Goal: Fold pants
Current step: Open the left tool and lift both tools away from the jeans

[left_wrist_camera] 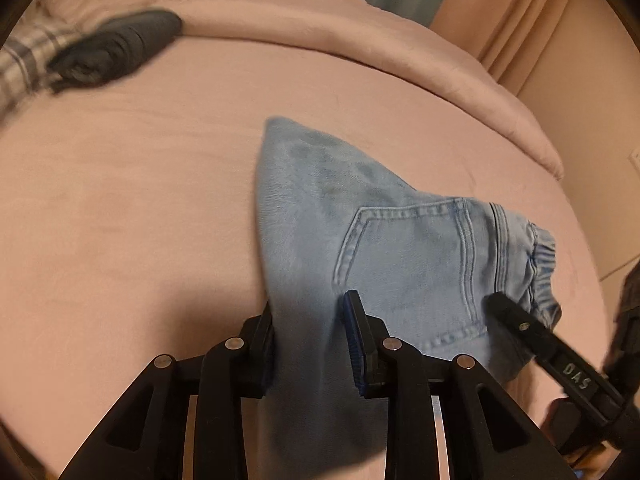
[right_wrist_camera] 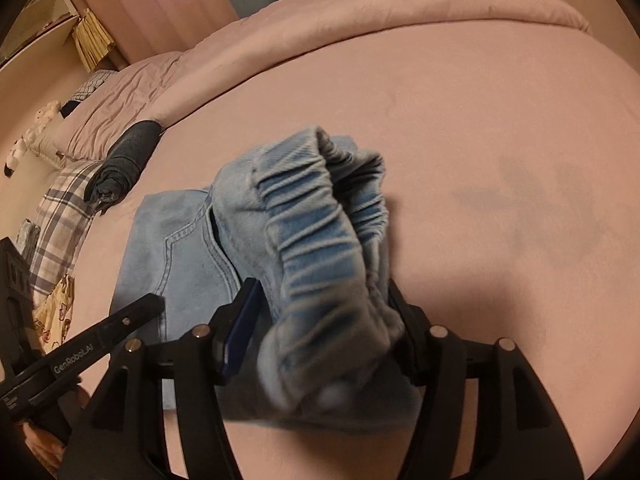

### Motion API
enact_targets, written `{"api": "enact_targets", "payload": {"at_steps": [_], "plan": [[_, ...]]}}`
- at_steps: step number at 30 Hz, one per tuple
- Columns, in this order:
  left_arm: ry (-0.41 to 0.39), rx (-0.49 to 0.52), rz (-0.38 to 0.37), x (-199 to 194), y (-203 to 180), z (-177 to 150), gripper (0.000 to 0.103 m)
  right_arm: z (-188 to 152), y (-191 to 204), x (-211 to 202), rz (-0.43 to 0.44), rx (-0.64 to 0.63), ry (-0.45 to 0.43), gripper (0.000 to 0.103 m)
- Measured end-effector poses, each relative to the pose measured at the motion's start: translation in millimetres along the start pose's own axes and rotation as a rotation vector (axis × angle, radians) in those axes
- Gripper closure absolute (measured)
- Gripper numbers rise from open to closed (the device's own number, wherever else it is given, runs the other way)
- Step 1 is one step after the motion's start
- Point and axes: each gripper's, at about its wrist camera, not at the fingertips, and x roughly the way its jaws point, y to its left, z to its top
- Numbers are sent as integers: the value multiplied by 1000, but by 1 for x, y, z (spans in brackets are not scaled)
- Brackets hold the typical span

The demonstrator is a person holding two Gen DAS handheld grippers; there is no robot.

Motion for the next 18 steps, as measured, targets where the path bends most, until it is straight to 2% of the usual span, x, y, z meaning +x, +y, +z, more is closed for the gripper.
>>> {"api": "enact_targets", "payload": {"at_steps": [2,4,7,11,13,18], "plan": [[-42,8,11,-20,-3,-6,66,-1,3,-14,-17,-21,-33,41],[-84,-1,-27,-39,-4,-12,38,-3,3,-33,-24,-28,-82,37],[-142,-5,-82,-72,-6,-22,22,-6,6,-64,-3,-33,-151,29],[-196,14,-54,-99,-15,-29,18,-12,17,-99,7,-80,-221,20],[-219,14,-27,-111,-16,-36,8,-17,21,-115,-1,-100,-258,15],[-259,39,15,-125,-19,-50,7,-30,32,-139,-44,-142,-314,13]]}}
